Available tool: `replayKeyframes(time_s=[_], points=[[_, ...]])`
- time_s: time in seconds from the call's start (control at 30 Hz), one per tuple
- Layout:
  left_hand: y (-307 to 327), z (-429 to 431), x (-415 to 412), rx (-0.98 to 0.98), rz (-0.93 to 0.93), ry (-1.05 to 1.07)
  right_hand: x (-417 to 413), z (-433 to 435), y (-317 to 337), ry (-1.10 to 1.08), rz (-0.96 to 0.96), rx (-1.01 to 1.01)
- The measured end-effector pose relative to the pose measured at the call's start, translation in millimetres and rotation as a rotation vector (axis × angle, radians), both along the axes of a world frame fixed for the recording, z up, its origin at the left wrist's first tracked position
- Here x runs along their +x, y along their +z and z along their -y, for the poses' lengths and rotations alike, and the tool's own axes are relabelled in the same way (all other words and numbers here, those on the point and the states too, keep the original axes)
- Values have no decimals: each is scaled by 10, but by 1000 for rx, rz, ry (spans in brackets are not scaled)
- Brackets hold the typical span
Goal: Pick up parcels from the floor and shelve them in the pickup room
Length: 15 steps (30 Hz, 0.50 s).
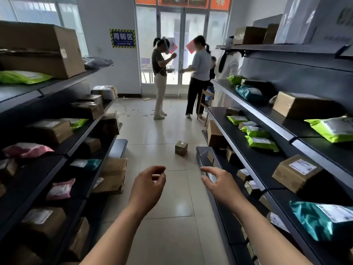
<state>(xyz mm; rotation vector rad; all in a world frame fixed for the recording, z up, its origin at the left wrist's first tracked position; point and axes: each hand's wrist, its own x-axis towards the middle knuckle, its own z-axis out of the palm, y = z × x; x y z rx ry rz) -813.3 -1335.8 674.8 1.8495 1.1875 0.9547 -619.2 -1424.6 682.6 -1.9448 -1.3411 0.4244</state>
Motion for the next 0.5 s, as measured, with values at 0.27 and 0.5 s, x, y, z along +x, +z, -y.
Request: replayKeyframes(time_s=[0.27, 0.5], points=[[-140, -1062, 244, -38, -21, -31, 243, -1006, -145, -28, -30, -26], [-306, -1937, 770, -83, -18, -47, 765, -1890, -268, -44, -50, -26]])
